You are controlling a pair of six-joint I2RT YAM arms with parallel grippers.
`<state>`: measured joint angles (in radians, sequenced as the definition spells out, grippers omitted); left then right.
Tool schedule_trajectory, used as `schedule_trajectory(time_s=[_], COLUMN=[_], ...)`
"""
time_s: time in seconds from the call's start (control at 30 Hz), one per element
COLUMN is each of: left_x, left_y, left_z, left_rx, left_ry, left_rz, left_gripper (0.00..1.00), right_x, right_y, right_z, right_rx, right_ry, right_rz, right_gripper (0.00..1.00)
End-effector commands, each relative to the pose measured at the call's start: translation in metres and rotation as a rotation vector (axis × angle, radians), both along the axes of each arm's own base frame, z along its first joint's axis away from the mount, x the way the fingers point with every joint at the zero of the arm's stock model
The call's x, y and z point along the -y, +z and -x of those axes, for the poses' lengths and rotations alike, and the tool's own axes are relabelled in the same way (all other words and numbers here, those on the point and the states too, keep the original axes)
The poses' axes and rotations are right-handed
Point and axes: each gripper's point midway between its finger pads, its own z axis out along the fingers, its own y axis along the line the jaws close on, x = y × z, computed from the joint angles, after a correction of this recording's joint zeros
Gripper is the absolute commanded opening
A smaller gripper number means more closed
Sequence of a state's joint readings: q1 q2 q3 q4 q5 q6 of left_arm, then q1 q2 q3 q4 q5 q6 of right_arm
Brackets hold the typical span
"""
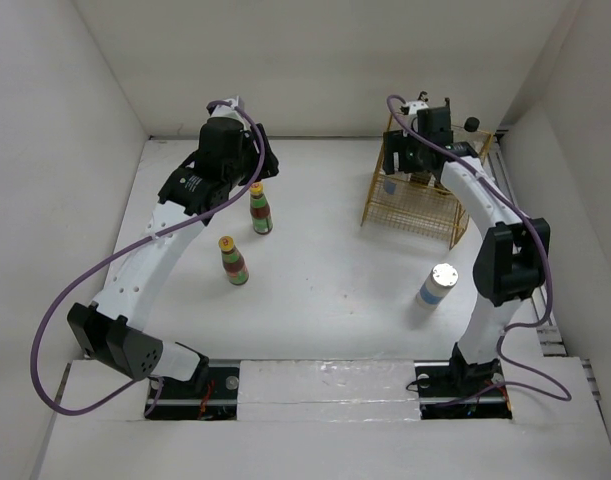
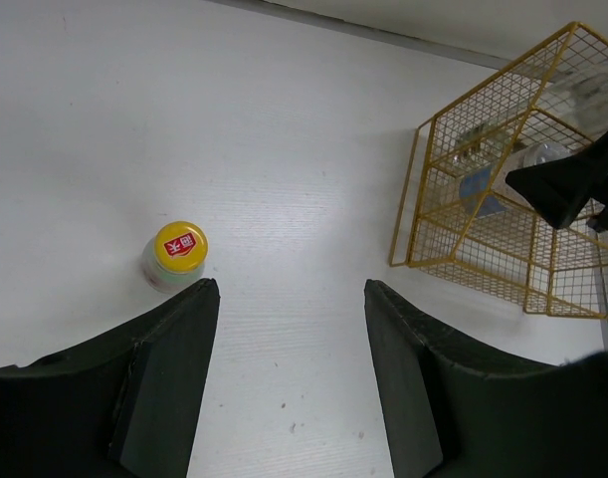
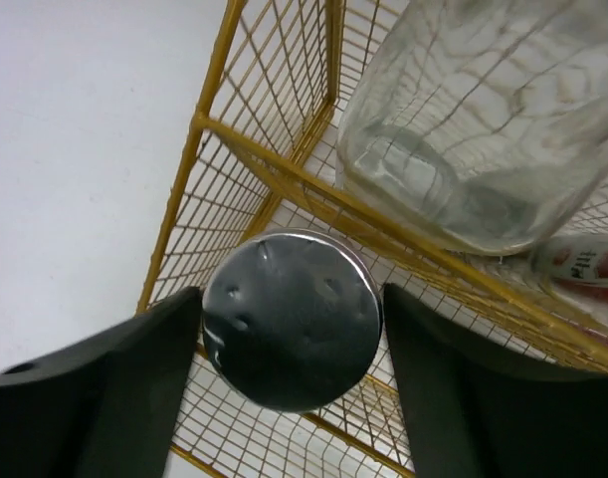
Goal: Organize the condiment bottles
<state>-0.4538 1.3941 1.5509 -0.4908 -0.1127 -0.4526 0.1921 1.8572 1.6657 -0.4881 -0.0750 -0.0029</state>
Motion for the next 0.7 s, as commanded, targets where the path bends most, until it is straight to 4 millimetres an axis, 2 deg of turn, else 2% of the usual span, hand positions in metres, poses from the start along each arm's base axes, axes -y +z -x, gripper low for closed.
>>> schedule_trajectory(time_s=[0.0, 0.07, 0.1, 0.17, 0.2, 0.3, 0.33, 0.4, 0.43, 0.5, 0.57, 0.63, 0.67], left_x=[0.0, 0.0, 0.0, 0.0, 0.0, 0.0, 0.002, 0.002, 0.003, 0.002, 0.002, 0.005, 0.006], left_y=[0.022, 0.022, 0.024, 0.024, 0.024, 0.029, 0.028, 0.028, 0.024, 0.024, 0.018, 0.021, 0.013], left_z=[0.002, 0.002, 0.0, 0.0, 0.0, 0.0, 0.001, 0.001, 0.002, 0.004, 0.005, 0.011, 0.013], left_rx=[0.059, 0.059, 0.067, 0.067, 0.067, 0.075, 0.073, 0.073, 0.062, 0.063, 0.052, 0.056, 0.038], left_ry=[-0.002, -0.002, -0.002, -0.002, -0.002, -0.002, -0.011, -0.011, -0.019, -0.019, -0.019, -0.041, -0.05], left_rz=[0.034, 0.034, 0.038, 0.038, 0.038, 0.042, 0.045, 0.045, 0.044, 0.045, 0.04, 0.066, 0.062], left_gripper=[0.56, 0.56, 0.56, 0.56, 0.56, 0.56, 0.56, 0.56, 0.56, 0.56, 0.56, 0.56, 0.56], right_x=[-0.009, -0.009, -0.009, -0.007, -0.006, 0.009, 0.021, 0.045, 0.057, 0.076, 0.087, 0.098, 0.102], right_y=[0.048, 0.056, 0.072, 0.087, 0.106, 0.132, 0.14, 0.134, 0.124, 0.105, 0.074, 0.049, 0.041], right_z=[-0.011, -0.01, -0.009, -0.002, 0.005, 0.027, 0.047, 0.076, 0.107, 0.142, 0.194, 0.232, 0.249], right_rx=[0.114, 0.112, 0.14, 0.148, 0.177, 0.214, 0.233, 0.218, 0.197, 0.155, 0.047, -0.067, -0.096], right_ry=[-0.004, -0.009, -0.009, -0.009, -0.009, -0.056, -0.083, -0.166, -0.205, -0.297, -0.355, -0.408, -0.456], right_rz=[-0.028, -0.036, -0.042, -0.043, -0.05, -0.026, -0.018, 0.041, 0.052, 0.07, 0.066, 0.071, 0.04], right_gripper=[0.82, 0.88, 0.92, 0.95, 0.96, 0.97, 0.97, 0.95, 0.95, 0.94, 0.94, 0.94, 0.94])
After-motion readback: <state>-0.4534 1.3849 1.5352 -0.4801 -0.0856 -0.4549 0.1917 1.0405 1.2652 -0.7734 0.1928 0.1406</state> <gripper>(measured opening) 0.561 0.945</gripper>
